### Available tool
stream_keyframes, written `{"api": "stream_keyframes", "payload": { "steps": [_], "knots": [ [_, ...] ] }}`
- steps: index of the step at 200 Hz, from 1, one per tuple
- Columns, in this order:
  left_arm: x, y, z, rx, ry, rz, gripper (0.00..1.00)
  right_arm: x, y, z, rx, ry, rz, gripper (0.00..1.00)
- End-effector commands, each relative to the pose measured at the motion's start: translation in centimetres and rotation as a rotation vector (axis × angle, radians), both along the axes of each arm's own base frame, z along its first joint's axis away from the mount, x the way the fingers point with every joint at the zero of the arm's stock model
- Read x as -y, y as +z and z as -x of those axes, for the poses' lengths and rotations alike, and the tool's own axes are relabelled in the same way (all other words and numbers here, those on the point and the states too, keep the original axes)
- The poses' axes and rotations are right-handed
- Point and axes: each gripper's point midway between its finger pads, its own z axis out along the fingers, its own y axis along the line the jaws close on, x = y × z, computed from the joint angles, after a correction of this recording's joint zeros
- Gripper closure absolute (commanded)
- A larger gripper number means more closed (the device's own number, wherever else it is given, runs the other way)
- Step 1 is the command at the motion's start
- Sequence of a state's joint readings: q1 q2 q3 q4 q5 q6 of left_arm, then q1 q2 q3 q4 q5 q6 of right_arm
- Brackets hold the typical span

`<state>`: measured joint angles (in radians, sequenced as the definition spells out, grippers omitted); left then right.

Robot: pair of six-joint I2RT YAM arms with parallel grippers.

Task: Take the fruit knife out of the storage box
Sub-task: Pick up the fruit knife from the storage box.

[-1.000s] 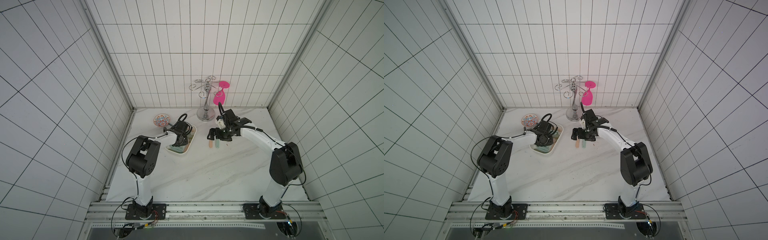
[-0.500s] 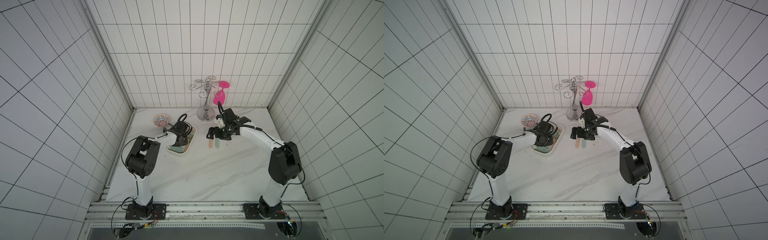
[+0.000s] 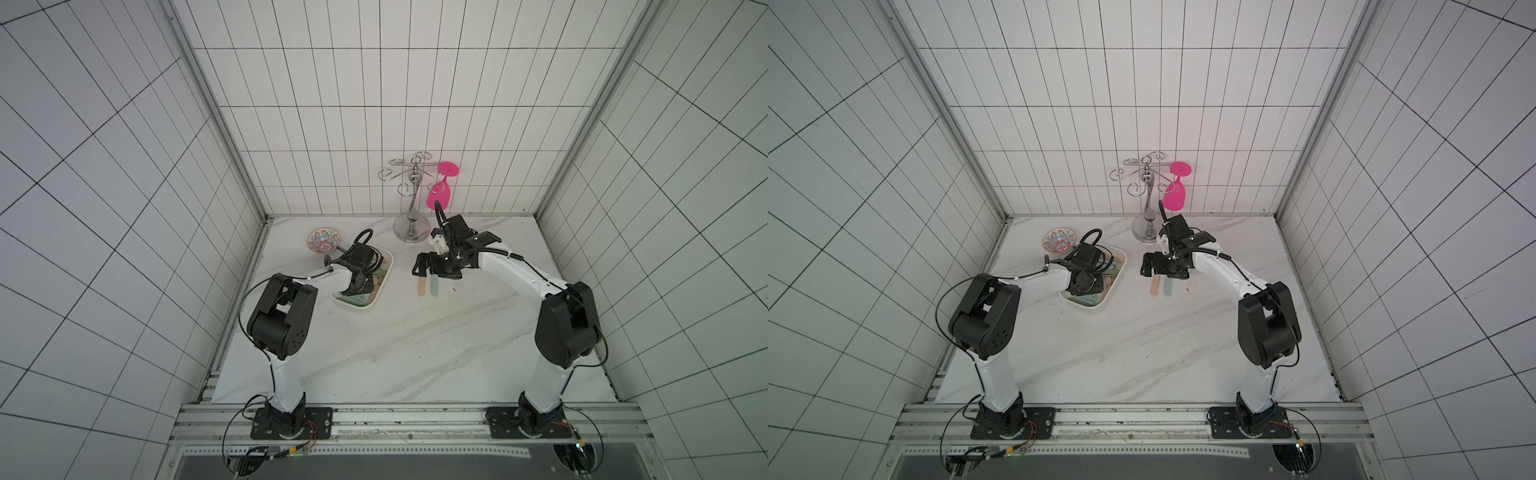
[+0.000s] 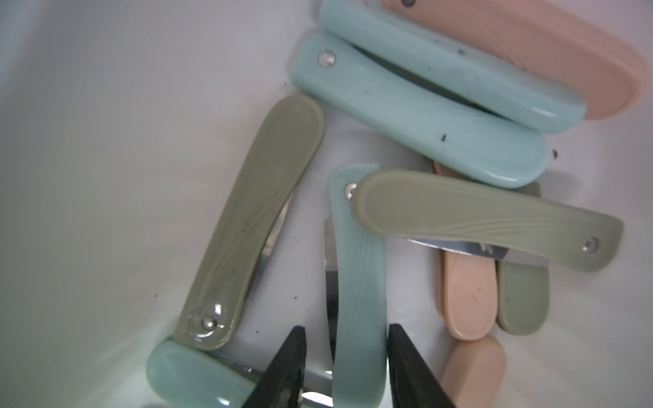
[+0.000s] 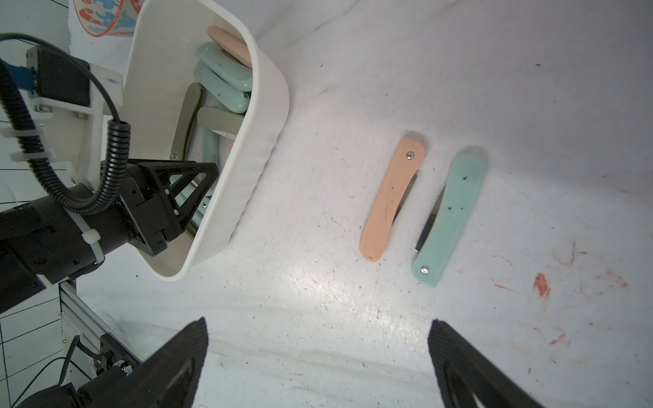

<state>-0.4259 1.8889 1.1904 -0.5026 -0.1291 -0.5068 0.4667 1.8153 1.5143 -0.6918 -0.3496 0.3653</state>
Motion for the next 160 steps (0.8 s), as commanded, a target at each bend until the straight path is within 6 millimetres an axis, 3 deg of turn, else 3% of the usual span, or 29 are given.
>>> {"api": "stream_keyframes", "payload": {
  "steps": [1, 37, 160],
  "knots": [
    [0.1, 2.1, -0.4, 0.050, -0.002, 0.001, 0.58, -0.8, 0.4, -0.3, 0.006, 0.016, 0.007, 0.01],
    [0.5, 2.9, -0.7, 0.068, -0.012, 0.017, 0.58, -1.1, 0.5, -0.4, 0.007, 0.018, 0.008, 0.02],
    [0.1, -2.2, 0.8, -0.068, -0.064, -0.060, 0.57, -1.3, 0.2, -0.4, 0.003, 0.010, 0.023, 0.01]
  ]
}}
